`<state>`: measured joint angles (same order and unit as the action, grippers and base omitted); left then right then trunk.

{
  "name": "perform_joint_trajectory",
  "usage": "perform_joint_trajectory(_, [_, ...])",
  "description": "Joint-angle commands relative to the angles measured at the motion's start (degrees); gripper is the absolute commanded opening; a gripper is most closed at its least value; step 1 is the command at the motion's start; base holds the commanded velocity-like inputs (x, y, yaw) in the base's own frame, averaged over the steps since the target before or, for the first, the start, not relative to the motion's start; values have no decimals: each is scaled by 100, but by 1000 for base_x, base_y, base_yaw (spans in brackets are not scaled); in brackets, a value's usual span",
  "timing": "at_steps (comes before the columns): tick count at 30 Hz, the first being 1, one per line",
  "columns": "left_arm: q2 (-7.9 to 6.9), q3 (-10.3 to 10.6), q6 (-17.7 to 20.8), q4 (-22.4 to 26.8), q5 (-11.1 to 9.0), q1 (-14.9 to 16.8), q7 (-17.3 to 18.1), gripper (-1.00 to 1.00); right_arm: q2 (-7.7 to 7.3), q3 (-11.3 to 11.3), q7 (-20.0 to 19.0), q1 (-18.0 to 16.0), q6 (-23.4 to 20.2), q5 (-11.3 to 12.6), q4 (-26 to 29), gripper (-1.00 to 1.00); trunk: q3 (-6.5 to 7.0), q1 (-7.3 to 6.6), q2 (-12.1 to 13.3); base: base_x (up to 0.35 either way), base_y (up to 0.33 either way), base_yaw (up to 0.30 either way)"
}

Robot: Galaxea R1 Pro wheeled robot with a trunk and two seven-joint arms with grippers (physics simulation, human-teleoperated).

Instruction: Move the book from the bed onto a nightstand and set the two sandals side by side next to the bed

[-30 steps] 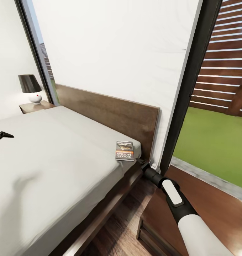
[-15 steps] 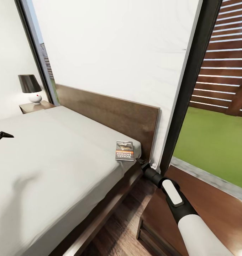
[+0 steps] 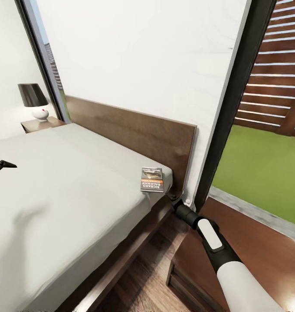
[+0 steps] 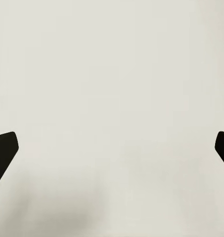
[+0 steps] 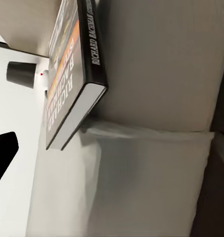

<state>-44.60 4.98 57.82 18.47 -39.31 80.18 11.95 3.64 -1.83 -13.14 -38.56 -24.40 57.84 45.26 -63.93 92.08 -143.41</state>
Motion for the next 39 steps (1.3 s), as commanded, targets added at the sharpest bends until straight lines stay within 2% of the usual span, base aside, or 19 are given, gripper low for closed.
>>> perform_joint_trajectory(1, [-8,47,1,-1,20,6,53,100,5,-18,-4,-3,-38,34,1,100,-28,1,-4,0,0,0])
perform_joint_trajectory(3, [-7,47,1,-1,20,7,53,100,5,-18,-4,-3,-38,34,1,100,-72,6,-7,0,0,0])
perform_joint_trajectory(39, [-6,47,3,5,19,6,53,100,5,-17,-4,-5,-47,40,1,100,-72,6,-7,0,0,0])
